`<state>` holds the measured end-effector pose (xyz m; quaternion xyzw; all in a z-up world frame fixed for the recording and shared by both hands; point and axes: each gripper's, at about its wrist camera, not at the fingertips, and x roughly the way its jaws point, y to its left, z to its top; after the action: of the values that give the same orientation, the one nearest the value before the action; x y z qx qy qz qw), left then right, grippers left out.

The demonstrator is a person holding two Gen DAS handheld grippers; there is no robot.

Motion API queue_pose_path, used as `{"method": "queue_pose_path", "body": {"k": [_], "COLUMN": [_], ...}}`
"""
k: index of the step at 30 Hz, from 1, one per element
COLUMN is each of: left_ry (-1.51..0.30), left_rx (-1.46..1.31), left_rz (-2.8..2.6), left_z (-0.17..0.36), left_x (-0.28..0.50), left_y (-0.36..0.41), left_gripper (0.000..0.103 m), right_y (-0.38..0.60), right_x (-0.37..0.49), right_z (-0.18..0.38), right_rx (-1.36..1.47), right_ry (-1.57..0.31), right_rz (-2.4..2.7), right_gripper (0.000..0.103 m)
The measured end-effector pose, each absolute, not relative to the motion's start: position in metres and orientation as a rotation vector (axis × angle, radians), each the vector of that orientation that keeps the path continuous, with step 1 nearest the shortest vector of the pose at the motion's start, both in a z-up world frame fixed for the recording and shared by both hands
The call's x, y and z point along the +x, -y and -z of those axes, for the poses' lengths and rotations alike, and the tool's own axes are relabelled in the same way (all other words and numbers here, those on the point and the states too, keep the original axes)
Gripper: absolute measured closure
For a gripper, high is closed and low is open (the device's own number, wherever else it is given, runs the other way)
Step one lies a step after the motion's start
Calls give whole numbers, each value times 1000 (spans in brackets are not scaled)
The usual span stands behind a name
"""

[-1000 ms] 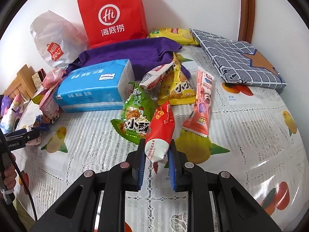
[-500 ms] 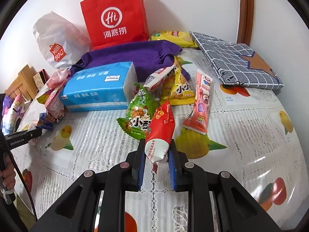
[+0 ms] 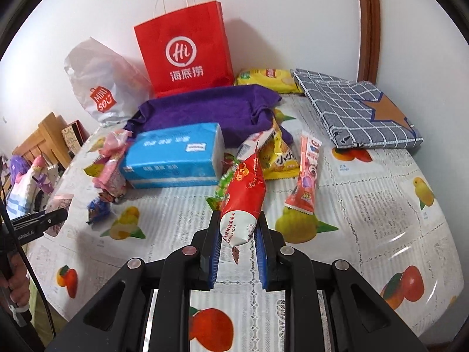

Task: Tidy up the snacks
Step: 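Carry both held candies over the purple towel with both grippers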

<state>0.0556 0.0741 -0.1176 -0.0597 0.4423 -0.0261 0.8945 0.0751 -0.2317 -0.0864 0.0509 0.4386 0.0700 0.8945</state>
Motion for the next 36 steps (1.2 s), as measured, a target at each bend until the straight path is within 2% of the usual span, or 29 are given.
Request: {"method": "queue_pose_path", "body": {"k": [8, 20, 29, 36], "left_ry": [-858, -789, -790, -790], "left_rx": [-112, -114, -93, -123], "left_rz": [131, 194, 226, 212], "left_z": [78, 26, 10, 10], "left_x": [63, 114, 179, 233], "left_y": [-55, -36, -25, -32], "left_gripper": [69, 69, 69, 69], "right_y": [215, 186, 171, 169], "right_x": [85, 139, 210, 266], "right_z": [61, 14, -1, 8], "right_rx": [79, 45, 47, 38], "right_ry": [-887, -816, -795, -807], "right_rz": [-178, -255, -262, -268], "right_gripper": [82, 82, 82, 82]}}
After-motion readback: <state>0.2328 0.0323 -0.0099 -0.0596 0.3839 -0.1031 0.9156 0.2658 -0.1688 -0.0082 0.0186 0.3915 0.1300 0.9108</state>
